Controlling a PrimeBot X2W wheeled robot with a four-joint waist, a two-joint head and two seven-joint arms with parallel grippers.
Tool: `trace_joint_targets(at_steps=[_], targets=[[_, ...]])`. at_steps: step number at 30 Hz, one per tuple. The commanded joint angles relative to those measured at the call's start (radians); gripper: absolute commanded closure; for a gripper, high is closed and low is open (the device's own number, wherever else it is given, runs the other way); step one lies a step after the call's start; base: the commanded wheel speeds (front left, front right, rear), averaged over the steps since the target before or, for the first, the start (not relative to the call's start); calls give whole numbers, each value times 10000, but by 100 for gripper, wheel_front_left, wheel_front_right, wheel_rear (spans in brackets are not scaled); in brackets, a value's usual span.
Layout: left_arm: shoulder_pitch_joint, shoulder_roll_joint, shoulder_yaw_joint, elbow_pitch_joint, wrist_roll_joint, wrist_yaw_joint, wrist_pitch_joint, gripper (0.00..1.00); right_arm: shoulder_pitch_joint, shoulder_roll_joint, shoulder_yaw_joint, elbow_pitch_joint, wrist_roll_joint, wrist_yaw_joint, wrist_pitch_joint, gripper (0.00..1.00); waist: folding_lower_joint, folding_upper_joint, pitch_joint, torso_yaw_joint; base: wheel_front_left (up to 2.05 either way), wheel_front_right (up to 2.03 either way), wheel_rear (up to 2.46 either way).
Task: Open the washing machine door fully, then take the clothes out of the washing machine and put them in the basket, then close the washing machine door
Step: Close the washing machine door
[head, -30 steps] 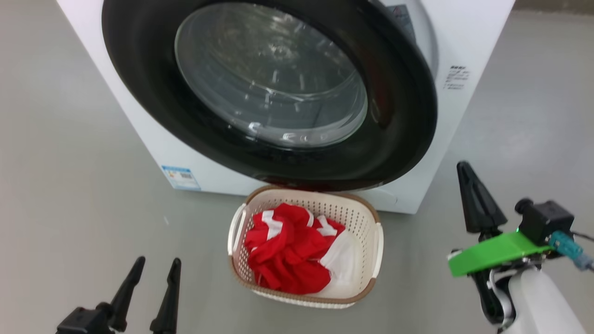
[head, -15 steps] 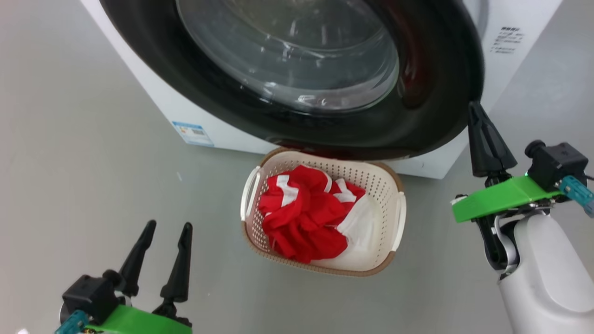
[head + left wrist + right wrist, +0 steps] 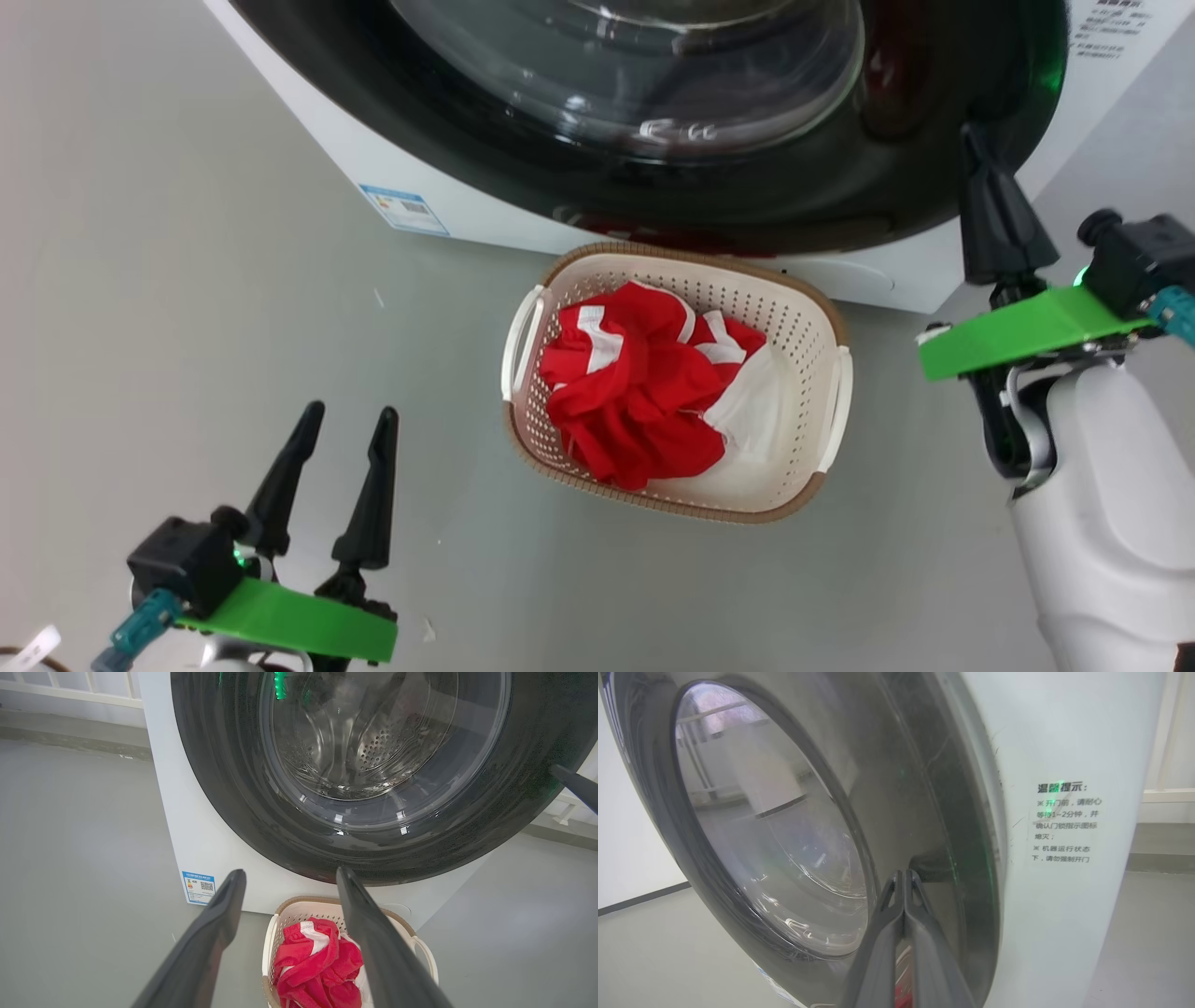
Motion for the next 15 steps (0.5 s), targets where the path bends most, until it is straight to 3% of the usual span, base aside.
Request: trace_joint_targets(at_steps=[1, 15], targets=[[-317, 148, 331, -254, -126, -54, -120, 0, -406, 74, 63, -255, -69, 62, -61, 100, 0, 0, 210, 44, 0, 0, 0], [-680, 197, 223, -266, -217, -54, -120, 0, -1216, 74, -341, -515, -92, 62, -61, 100, 0, 0, 708, 66, 0, 0, 0]])
